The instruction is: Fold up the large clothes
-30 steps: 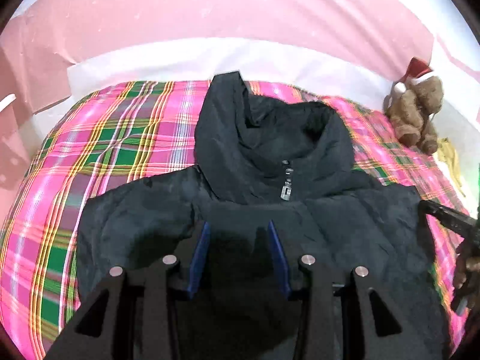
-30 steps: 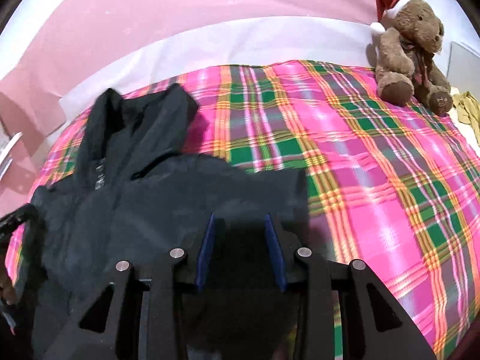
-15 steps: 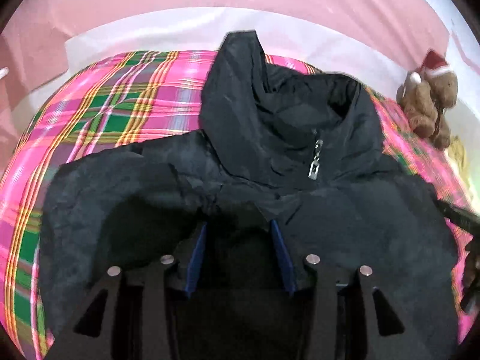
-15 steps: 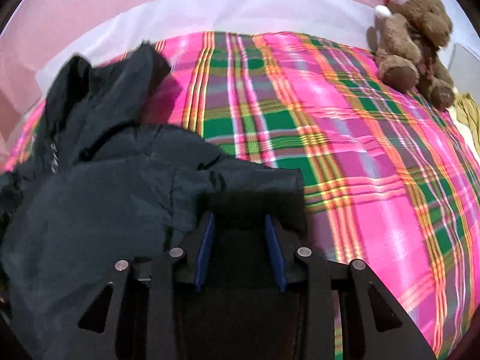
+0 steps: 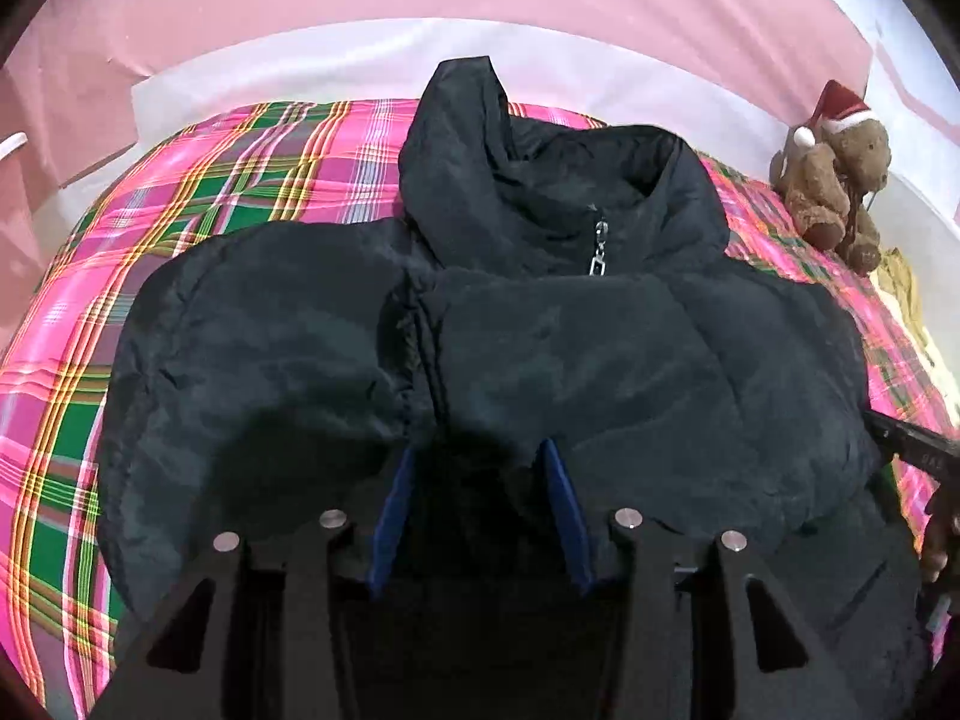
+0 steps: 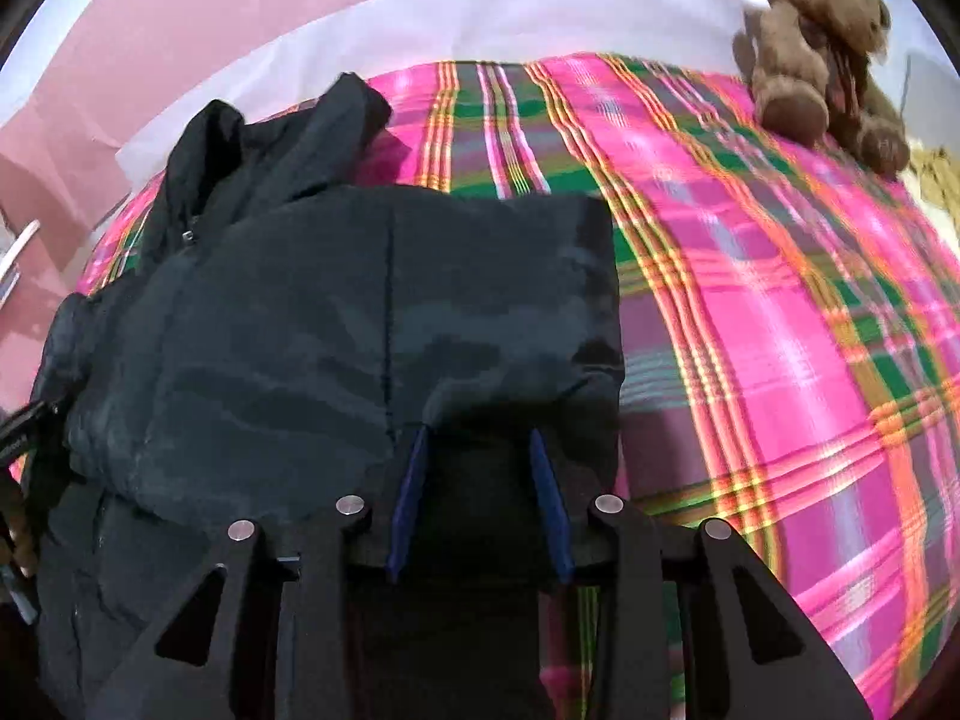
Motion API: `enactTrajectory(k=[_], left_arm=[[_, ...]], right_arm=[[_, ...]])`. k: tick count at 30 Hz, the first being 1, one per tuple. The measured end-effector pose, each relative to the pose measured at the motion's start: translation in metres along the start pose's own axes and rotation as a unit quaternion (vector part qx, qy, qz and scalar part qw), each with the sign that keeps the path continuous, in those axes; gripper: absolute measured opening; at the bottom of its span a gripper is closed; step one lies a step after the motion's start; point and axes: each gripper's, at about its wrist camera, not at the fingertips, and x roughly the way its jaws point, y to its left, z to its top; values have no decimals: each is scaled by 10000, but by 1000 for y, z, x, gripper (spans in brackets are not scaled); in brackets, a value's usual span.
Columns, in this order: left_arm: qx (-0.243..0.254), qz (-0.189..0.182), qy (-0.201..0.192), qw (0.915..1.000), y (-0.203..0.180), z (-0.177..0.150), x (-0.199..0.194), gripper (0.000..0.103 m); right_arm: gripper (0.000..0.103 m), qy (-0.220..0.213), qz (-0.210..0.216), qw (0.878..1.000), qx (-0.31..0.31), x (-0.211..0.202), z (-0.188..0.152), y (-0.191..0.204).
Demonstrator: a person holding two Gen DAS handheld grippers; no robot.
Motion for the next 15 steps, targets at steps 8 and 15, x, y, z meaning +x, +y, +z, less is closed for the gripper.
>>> enactTrajectory(k=[8, 15], left_arm=[[58, 216, -49, 9997, -6, -1, -5, 49], [-12, 181, -52, 9998, -17, -9, -56, 47]], right_arm=[[36, 45, -180, 9998, -62, 3, 0, 6], [37, -360, -112, 9992, 166, -63, -18, 12]])
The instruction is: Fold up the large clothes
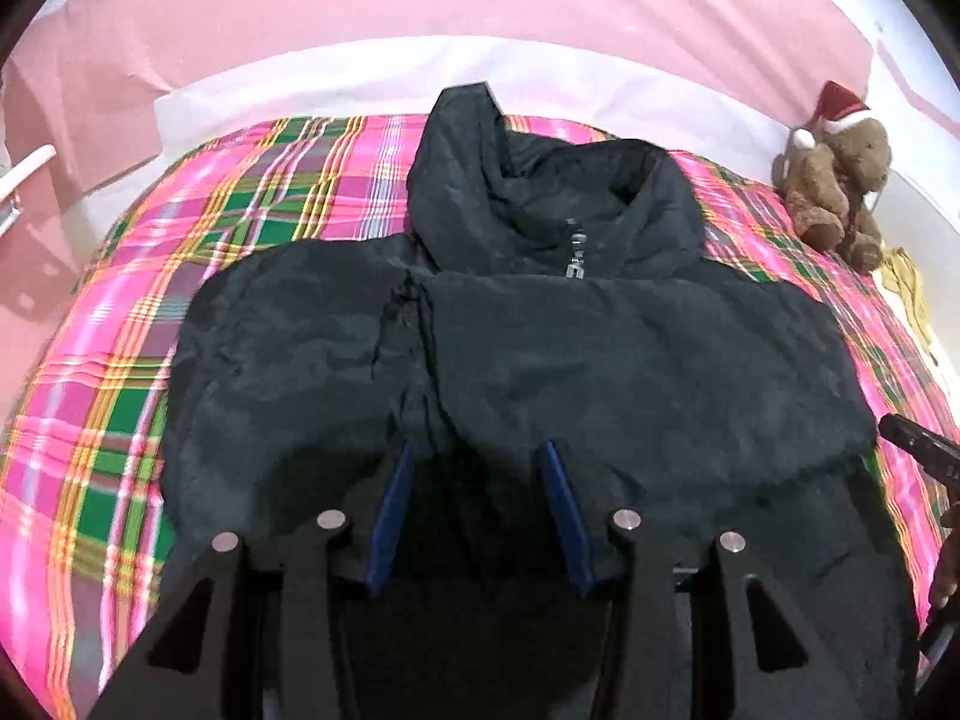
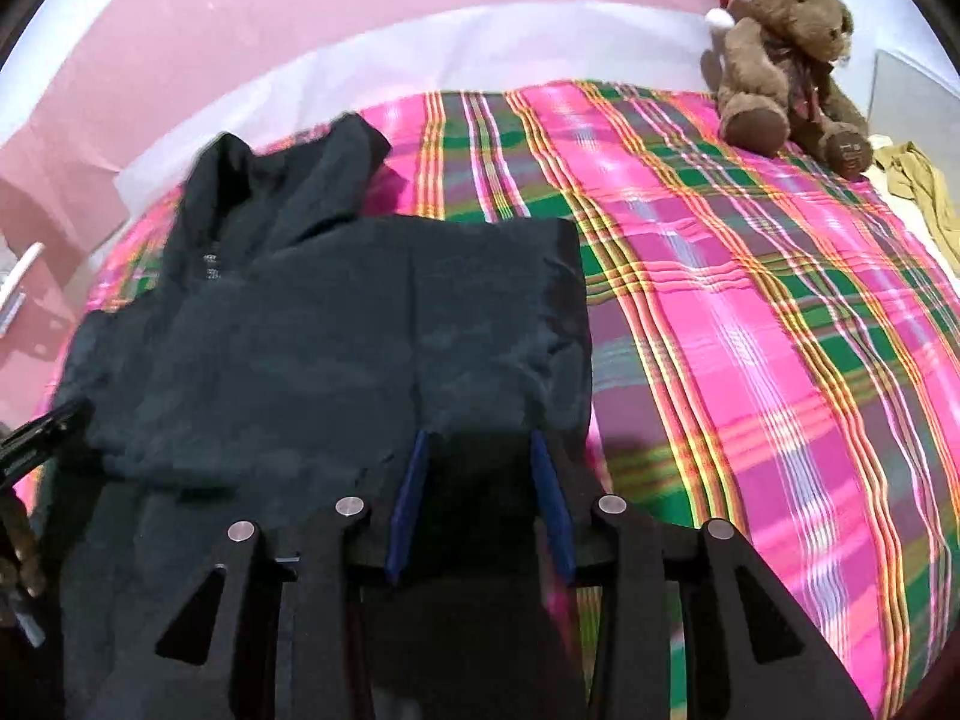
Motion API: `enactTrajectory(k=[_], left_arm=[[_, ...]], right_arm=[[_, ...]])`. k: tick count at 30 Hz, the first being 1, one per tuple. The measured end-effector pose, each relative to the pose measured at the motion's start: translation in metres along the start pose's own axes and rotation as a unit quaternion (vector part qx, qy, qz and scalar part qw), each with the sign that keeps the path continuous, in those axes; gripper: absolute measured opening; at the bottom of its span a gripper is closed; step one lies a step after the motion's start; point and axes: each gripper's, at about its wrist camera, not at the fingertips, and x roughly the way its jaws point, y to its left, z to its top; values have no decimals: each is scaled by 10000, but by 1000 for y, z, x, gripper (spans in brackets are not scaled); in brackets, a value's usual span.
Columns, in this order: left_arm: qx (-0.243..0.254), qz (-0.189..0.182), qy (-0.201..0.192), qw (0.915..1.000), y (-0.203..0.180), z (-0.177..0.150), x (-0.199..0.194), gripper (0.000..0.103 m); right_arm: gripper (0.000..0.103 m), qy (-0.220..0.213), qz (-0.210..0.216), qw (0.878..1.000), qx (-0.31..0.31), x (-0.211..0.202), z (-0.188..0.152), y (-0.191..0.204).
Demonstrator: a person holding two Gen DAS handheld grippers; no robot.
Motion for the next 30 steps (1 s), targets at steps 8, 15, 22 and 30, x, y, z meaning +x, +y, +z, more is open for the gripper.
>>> enactTrajectory(k=[8, 15, 22, 30], left_arm=[[-7, -337, -224, 9992, -12, -36, -70, 52], [-125, -464, -275, 9985, -11, -69, -108, 55], [-178, -415, -291, 9986, -5, -76, -126, 56], [-52, -320, -434, 9985, -4, -57, -132, 63]], right_arm=[[44, -253, 370, 9989, 119, -58, -35, 25], [46, -415, 661, 9968, -184, -95, -60, 63], [46, -475, 772, 9949, -434, -109, -67, 87], [48, -505, 892, 9934, -520, -108, -50, 100]])
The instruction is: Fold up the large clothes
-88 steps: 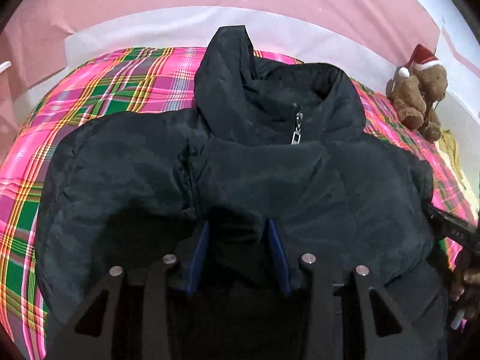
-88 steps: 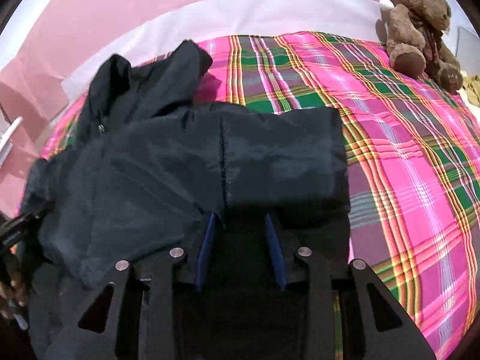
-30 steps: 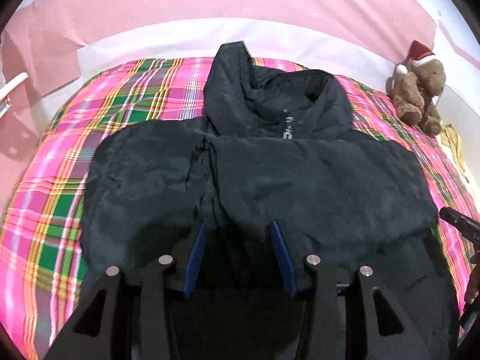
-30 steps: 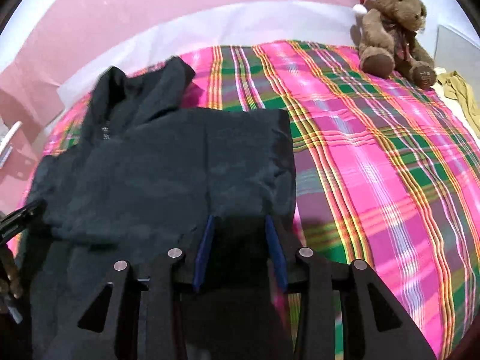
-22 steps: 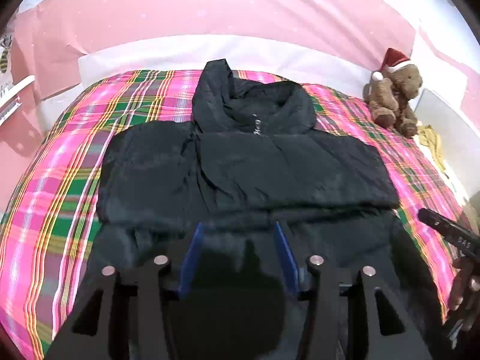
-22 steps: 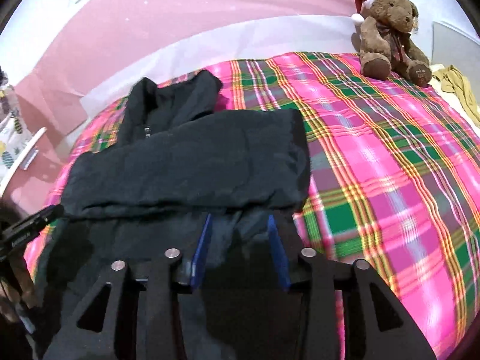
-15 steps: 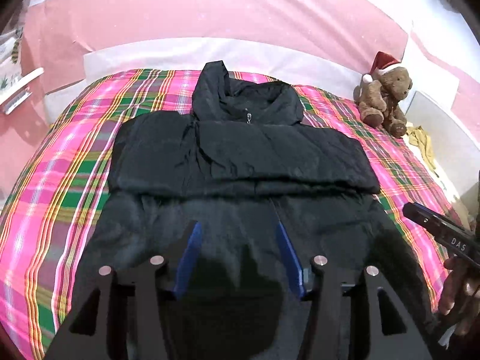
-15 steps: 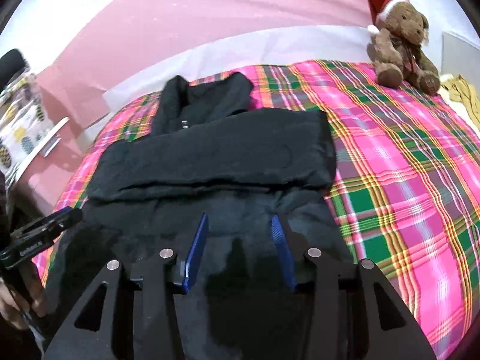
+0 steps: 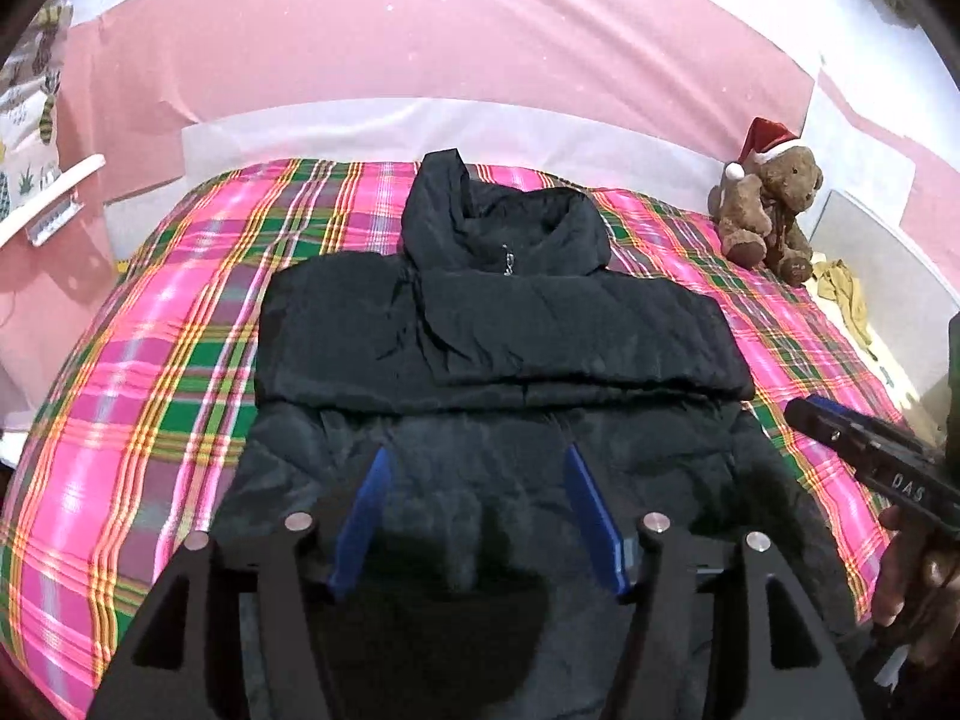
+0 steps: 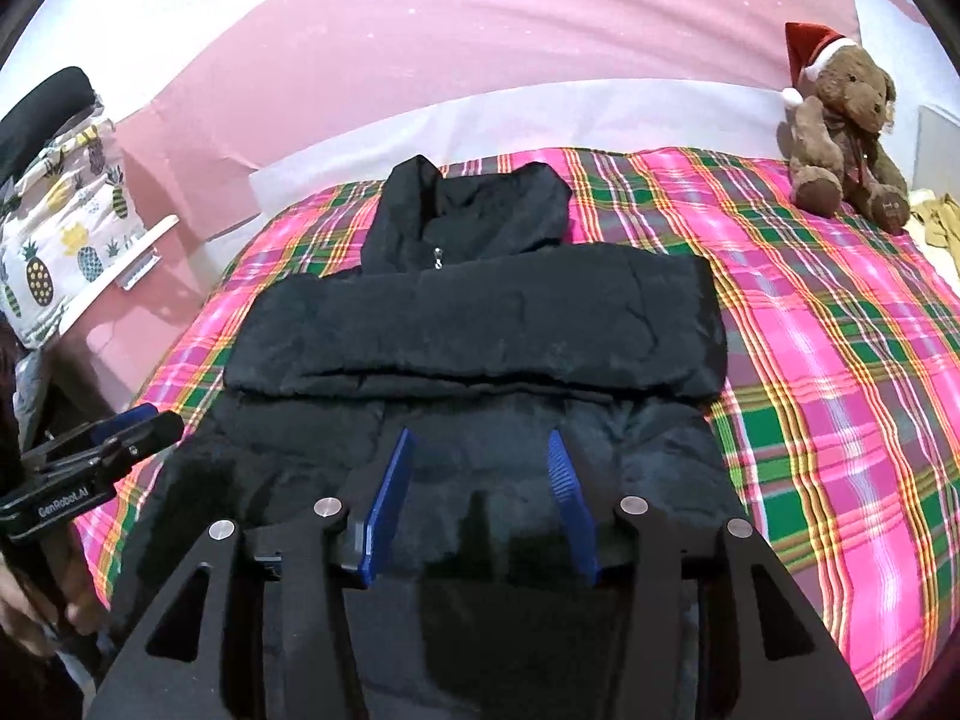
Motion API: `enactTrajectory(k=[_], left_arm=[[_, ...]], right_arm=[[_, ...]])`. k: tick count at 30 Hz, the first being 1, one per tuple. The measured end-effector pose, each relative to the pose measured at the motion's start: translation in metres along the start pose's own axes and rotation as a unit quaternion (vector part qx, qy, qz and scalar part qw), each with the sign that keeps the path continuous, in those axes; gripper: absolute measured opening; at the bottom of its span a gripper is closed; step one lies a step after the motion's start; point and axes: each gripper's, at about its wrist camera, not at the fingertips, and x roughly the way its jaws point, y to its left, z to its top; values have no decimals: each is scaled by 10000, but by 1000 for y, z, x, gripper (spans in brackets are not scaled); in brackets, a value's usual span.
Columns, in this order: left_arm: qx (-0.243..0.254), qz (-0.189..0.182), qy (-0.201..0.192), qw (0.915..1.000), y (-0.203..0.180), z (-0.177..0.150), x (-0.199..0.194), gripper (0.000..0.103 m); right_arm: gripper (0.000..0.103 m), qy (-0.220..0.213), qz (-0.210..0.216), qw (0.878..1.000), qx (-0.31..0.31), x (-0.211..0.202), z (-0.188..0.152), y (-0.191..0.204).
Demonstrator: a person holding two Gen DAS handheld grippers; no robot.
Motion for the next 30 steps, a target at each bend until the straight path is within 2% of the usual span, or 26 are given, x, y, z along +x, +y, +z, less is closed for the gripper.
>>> enactTrajectory(k=[8, 16, 20, 24, 30], left_arm=[[135, 80, 31, 9999, 5, 24, 23, 63], [406, 138, -59, 9991, 12, 78, 55, 63], [410, 55, -99, 9991, 19, 112, 76, 63], [439, -78, 44, 9990, 25, 141, 107, 67], [538, 120, 297, 9980, 30, 177, 174, 67]], right_arm=[[49, -36, -28, 9996, -268, 16, 29, 8], [49, -5, -48, 9990, -447, 54, 79, 7], [49, 87, -14, 9990, -433, 82, 110, 4], [49, 228, -89, 9992, -311, 121, 141, -6], [49, 543, -167, 9984, -75, 184, 176, -28]])
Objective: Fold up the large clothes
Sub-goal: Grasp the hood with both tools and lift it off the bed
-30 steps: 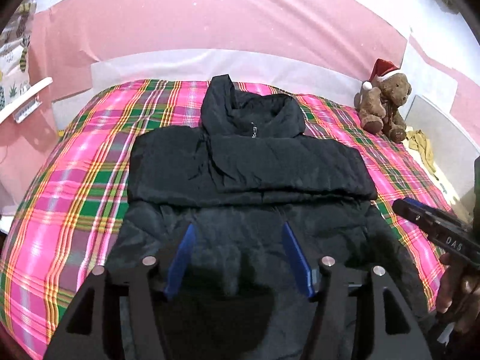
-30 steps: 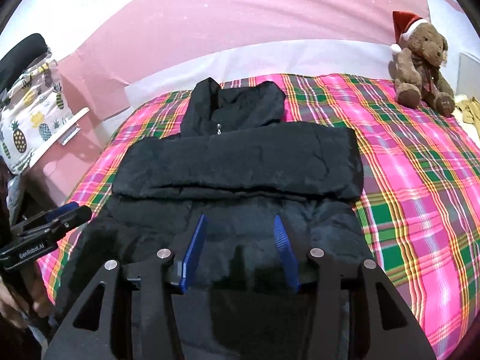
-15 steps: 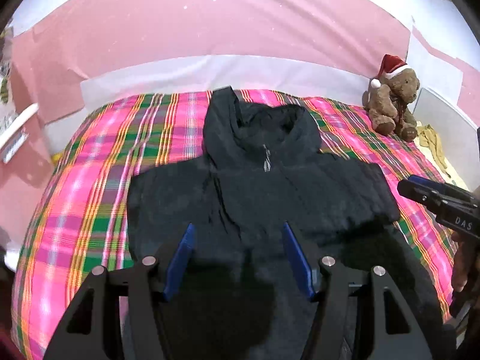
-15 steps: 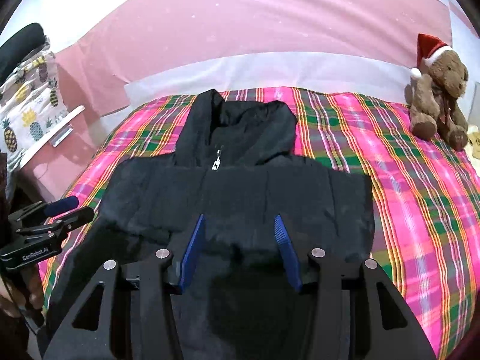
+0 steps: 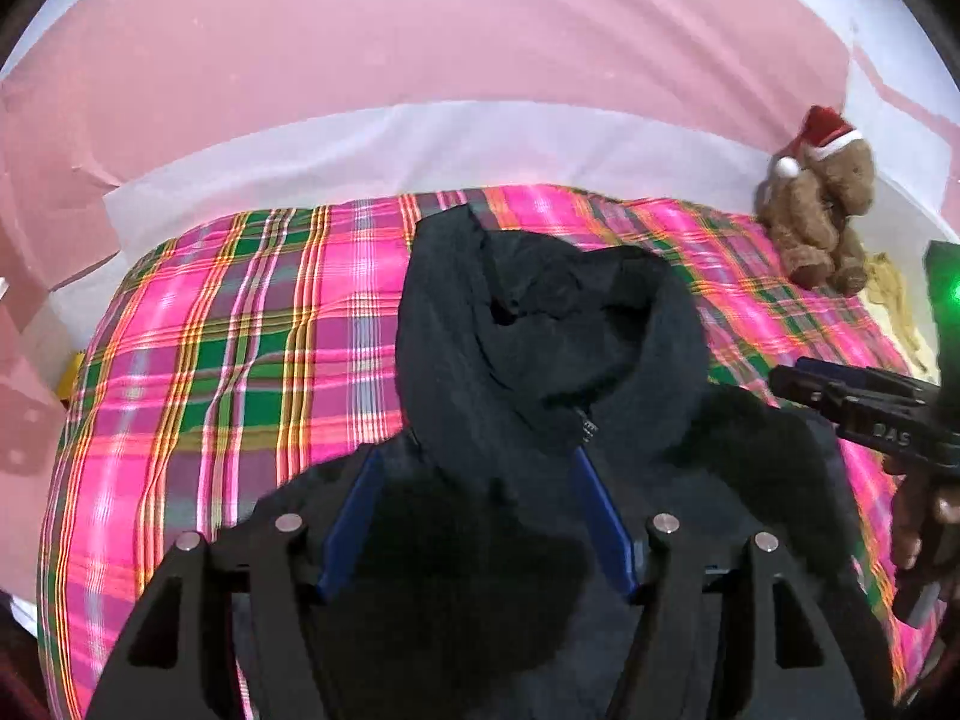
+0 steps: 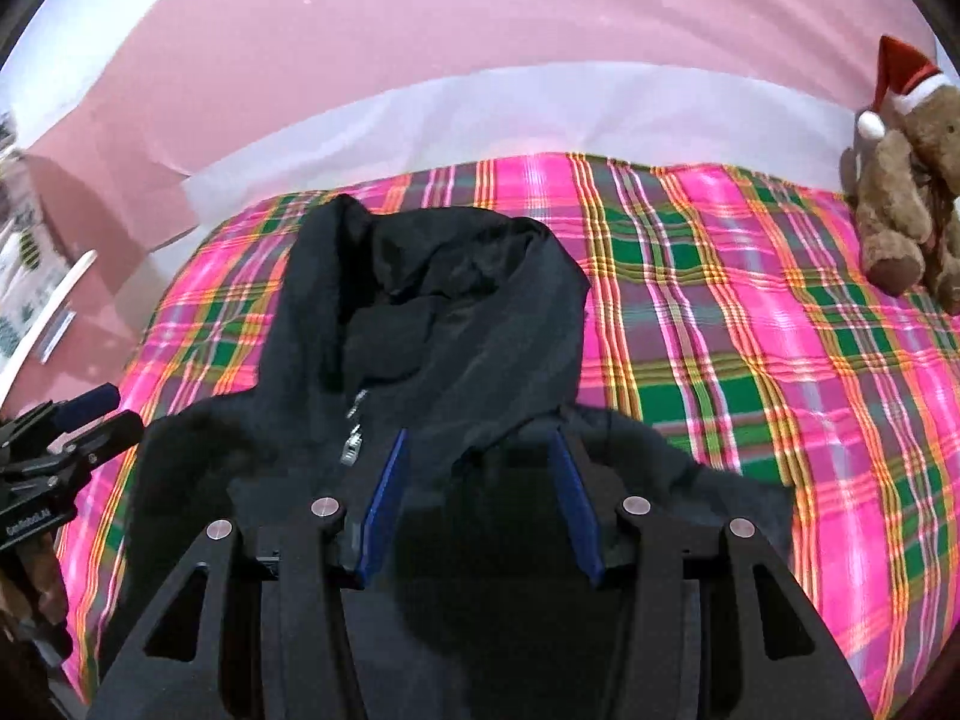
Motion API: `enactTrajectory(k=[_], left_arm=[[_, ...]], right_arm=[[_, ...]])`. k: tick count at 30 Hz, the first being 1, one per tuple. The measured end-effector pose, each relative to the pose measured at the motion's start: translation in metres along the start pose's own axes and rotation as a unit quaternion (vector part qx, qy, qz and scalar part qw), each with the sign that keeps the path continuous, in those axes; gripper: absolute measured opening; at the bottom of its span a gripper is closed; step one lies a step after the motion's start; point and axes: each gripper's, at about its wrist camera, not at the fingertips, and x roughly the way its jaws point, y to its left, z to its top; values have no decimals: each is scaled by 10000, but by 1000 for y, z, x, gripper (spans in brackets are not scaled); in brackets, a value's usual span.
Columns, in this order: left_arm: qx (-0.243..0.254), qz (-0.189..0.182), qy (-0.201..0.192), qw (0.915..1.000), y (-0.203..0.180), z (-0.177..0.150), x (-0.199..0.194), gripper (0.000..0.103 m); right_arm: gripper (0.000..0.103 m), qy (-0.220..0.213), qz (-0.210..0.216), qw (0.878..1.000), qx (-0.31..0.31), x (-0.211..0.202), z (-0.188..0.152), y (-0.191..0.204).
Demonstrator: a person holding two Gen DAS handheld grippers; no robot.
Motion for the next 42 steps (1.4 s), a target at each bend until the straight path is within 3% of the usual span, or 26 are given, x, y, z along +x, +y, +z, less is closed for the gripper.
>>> enactTrajectory(k=[8, 11, 15, 17, 18, 19, 20, 24, 29, 36, 42], left_arm=[[-324, 110, 164, 9993, 9, 45, 85, 68], [-441, 289, 278, 9982, 16, 51, 112, 68], [-468, 258, 285, 9982, 19, 50, 131, 66], [-504, 189, 294, 9981, 19, 47, 137, 39], [-522, 141, 349, 9979, 19, 46, 140, 17], [-538, 117, 354, 9979, 19, 45, 141, 14], [-516, 119, 240, 9983, 18, 42, 135, 10], [-541, -13, -135, 9984, 16, 40, 103, 3], [-617, -261, -604, 9959, 13, 27, 38, 1], [-874, -629, -1084, 9883, 13, -24, -44, 1], [-1201, -762, -974, 9850, 20, -78, -64, 1]], right_arm=[[49, 9, -75, 9991, 409, 63, 54, -27], [49, 72, -224, 9989, 408, 91, 70, -33], [49, 224, -448, 9982, 336, 123, 81, -39], [49, 309, -477, 9979, 297, 134, 82, -40], [49, 363, -510, 9977, 259, 137, 83, -40], [25, 374, -502, 9978, 213, 137, 81, -38], [4, 361, -471, 9981, 182, 136, 81, -37], [4, -55, -289, 9995, 117, 97, 77, -31], [4, -565, 32, 9984, 93, 27, 64, -21], [4, -1117, 444, 9927, 101, -66, -1, -9], [4, -888, 530, 9943, 263, -79, -64, -11]])
